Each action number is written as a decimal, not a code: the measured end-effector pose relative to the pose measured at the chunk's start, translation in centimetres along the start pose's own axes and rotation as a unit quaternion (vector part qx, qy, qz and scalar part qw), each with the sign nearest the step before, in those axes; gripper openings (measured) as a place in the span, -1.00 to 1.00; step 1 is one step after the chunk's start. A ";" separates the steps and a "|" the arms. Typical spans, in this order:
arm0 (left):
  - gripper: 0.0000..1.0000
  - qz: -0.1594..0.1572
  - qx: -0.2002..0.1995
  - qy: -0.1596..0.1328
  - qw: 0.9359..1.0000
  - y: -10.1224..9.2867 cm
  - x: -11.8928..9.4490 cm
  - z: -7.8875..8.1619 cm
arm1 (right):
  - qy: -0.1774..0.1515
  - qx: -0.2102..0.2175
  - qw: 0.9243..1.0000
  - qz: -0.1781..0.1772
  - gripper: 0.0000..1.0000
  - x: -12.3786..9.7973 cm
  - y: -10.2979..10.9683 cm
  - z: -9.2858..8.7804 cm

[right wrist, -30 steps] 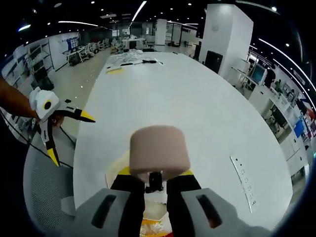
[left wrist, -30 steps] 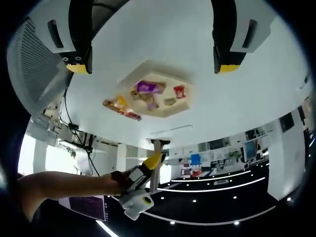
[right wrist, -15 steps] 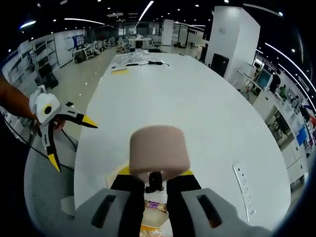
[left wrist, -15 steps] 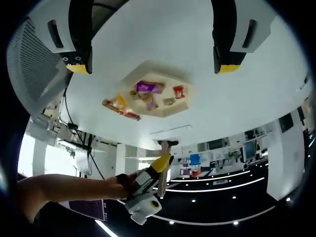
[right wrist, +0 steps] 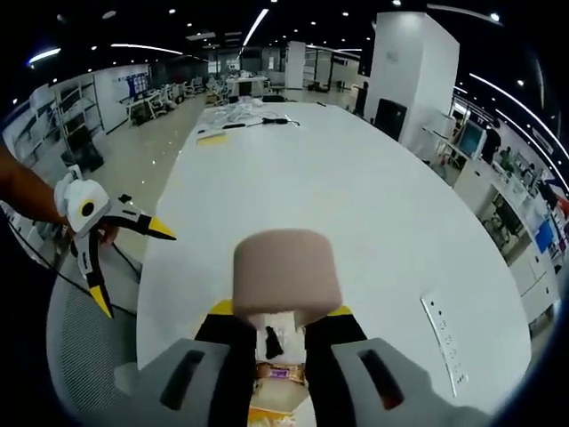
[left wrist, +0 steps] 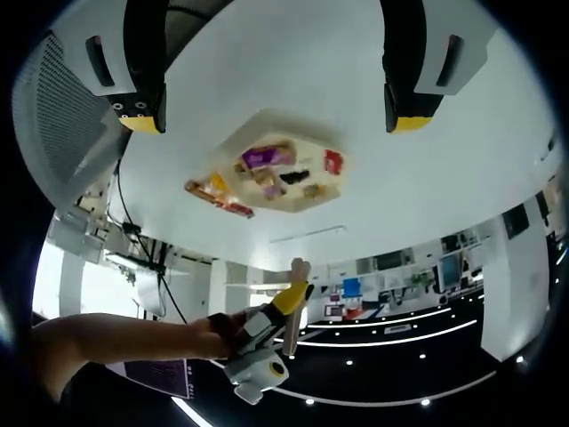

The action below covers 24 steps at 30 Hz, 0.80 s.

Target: Place the target food into the container with the food tongs after gripping and lifting it, then release it inside without dropping or visibly crushing the food.

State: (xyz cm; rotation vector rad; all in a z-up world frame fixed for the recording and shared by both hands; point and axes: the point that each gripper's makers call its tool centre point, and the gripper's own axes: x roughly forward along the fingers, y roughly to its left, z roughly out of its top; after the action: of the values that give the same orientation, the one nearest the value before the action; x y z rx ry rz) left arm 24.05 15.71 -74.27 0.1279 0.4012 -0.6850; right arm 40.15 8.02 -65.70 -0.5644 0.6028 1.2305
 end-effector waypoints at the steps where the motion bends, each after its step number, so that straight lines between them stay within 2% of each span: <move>1: 0.99 0.000 0.000 0.000 1.000 0.0 0.0 0.0 | 0.000 -0.001 1.000 -0.001 -0.62 -0.1 0.0 0.0; 11: 0.99 -0.001 0.000 0.002 1.000 0.0 0.0 -0.1 | -0.003 -0.001 1.000 -0.011 -0.59 -1.4 -0.6 -1.2; 24: 0.99 -0.001 0.001 0.003 1.000 -0.1 0.1 -0.2 | -0.001 0.023 0.999 -0.035 -0.59 -3.8 -1.8 -4.1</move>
State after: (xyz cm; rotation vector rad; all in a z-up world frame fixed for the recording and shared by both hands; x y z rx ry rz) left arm 24.01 15.67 -74.45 0.1317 0.4069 -0.6869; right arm 40.59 2.19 -65.89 -0.5408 0.6031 1.1490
